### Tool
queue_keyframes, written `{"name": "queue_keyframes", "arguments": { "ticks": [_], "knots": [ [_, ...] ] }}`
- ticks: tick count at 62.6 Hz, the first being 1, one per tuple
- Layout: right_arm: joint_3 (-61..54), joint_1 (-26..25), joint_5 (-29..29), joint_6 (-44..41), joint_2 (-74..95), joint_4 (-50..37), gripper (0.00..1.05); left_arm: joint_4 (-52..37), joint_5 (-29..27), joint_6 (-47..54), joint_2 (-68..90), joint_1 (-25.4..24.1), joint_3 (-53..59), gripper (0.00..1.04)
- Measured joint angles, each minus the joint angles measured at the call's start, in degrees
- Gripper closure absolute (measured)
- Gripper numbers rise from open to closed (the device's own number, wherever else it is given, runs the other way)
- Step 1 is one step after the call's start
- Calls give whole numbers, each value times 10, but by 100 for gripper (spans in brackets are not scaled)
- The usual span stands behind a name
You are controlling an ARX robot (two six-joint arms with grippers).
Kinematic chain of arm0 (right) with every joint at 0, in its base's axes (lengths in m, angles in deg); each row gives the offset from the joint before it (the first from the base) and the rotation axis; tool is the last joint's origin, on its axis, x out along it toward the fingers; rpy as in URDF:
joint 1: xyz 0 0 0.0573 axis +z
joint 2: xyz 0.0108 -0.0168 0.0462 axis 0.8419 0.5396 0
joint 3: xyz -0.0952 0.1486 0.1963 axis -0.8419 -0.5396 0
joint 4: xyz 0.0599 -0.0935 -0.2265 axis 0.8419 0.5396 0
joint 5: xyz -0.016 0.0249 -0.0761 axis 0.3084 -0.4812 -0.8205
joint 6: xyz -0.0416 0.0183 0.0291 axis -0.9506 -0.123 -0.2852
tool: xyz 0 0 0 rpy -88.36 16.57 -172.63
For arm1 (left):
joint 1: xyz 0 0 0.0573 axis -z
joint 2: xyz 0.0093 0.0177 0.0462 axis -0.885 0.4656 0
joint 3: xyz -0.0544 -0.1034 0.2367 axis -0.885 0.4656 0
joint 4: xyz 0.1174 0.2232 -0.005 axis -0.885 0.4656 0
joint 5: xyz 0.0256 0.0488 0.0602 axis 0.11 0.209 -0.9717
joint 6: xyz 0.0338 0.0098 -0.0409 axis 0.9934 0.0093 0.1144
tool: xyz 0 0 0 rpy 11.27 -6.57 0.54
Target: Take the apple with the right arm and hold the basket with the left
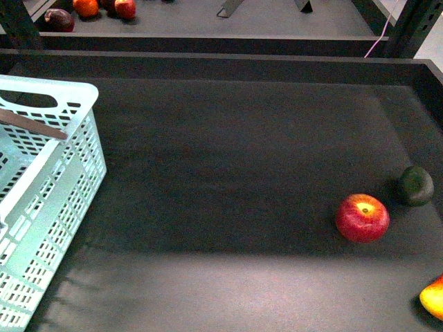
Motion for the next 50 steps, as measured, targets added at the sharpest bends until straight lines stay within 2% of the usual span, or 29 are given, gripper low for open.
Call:
{"name": "queue_keyframes", "arguments": {
  "ticks": [38,39,44,47,50],
  "knots": [
    [0,0,0,0,0,0,9,0,0,0,0,0,0,7],
    [0,0,0,0,0,0,9,3,-6,-2,2,2,-1,7],
    [0,0,-1,0,0,0,9,113,-121,-103,59,37,-43,7],
    [0,0,0,0,0,0,9,132,-131,-154,85,42,-61,7],
    [0,0,0,0,0,0,9,123,-112,-199,103,35,-77,7]
  ]
}}
